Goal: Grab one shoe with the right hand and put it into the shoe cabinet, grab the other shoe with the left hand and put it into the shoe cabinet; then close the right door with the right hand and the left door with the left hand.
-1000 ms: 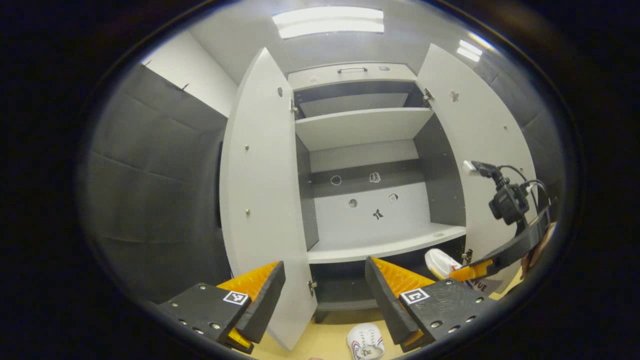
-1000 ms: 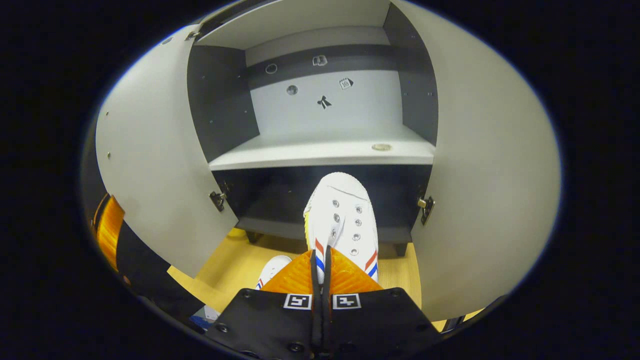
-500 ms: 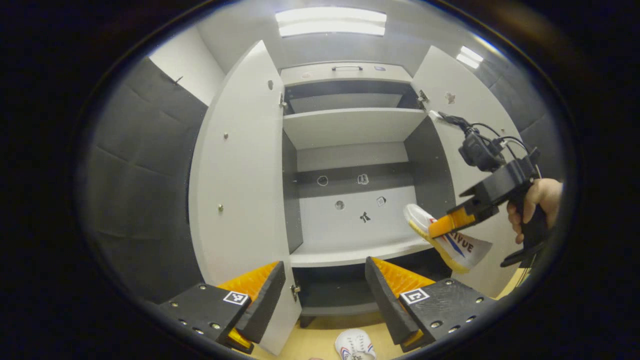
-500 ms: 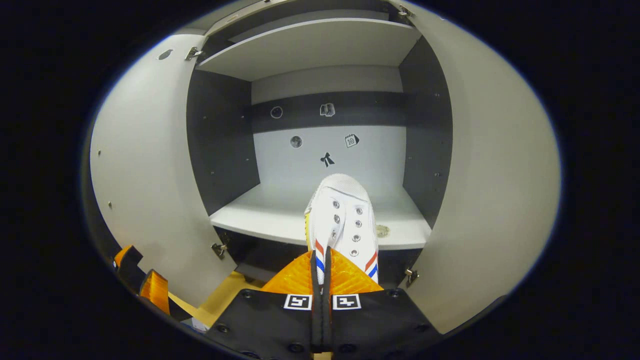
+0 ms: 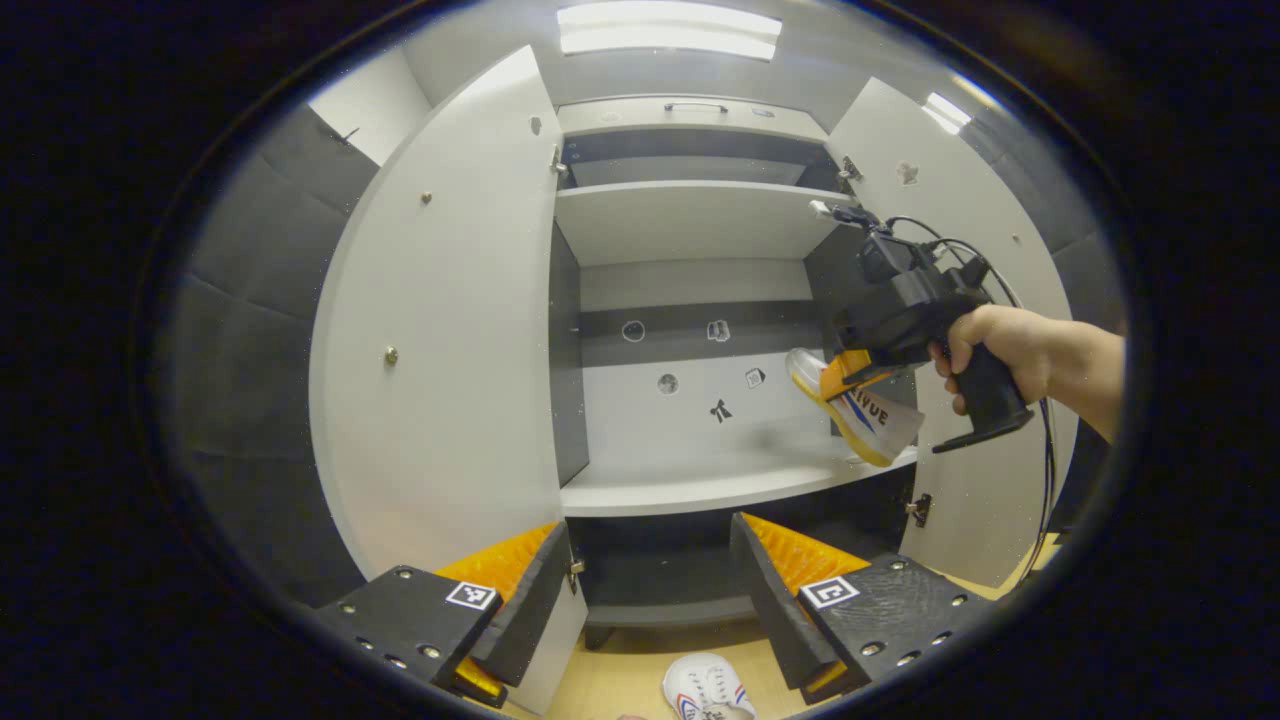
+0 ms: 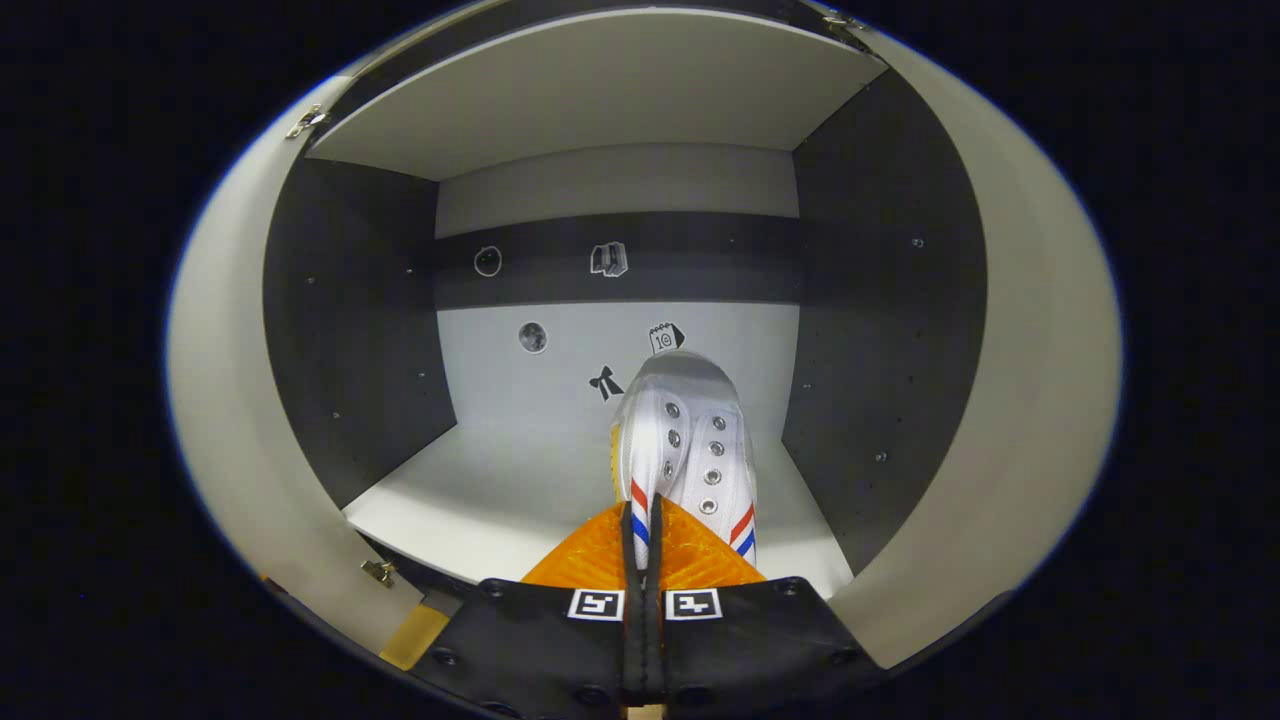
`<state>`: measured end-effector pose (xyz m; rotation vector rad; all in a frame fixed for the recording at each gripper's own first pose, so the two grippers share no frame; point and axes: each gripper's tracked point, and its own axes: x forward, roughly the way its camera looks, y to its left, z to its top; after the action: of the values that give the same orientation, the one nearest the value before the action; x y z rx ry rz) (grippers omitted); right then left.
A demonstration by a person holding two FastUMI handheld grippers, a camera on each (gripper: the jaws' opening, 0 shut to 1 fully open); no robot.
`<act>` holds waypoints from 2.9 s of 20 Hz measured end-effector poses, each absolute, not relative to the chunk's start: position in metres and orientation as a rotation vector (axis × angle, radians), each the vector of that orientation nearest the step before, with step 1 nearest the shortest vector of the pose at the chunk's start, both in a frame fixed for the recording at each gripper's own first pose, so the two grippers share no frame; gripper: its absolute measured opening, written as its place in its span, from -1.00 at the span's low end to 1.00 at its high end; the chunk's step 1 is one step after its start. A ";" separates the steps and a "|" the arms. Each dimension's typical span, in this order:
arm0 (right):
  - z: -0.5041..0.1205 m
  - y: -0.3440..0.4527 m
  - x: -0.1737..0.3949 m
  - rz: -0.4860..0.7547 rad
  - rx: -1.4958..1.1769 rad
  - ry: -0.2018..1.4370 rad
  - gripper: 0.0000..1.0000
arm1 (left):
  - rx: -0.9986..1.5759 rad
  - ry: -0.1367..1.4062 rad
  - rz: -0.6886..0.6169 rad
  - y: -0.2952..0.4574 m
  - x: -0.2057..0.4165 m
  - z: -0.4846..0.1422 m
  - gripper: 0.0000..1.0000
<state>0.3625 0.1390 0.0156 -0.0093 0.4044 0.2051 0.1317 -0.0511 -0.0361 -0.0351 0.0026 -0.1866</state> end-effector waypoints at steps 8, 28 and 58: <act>-0.019 0.138 0.430 0.143 -0.067 0.494 -0.98 | -0.042 0.036 -0.202 -0.049 0.156 -0.050 0.87; 0.045 0.137 0.334 0.254 -0.039 0.234 0.96 | -0.022 0.090 -0.218 -0.056 0.167 -0.061 1.00; 0.013 0.049 0.099 0.283 -0.008 0.169 0.96 | 0.054 0.690 -0.304 -0.096 0.125 -0.330 0.88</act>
<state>0.0995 0.0490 0.0126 -0.0077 0.1685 0.2835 0.1251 -0.0957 -0.3298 0.0536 0.6897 -0.3038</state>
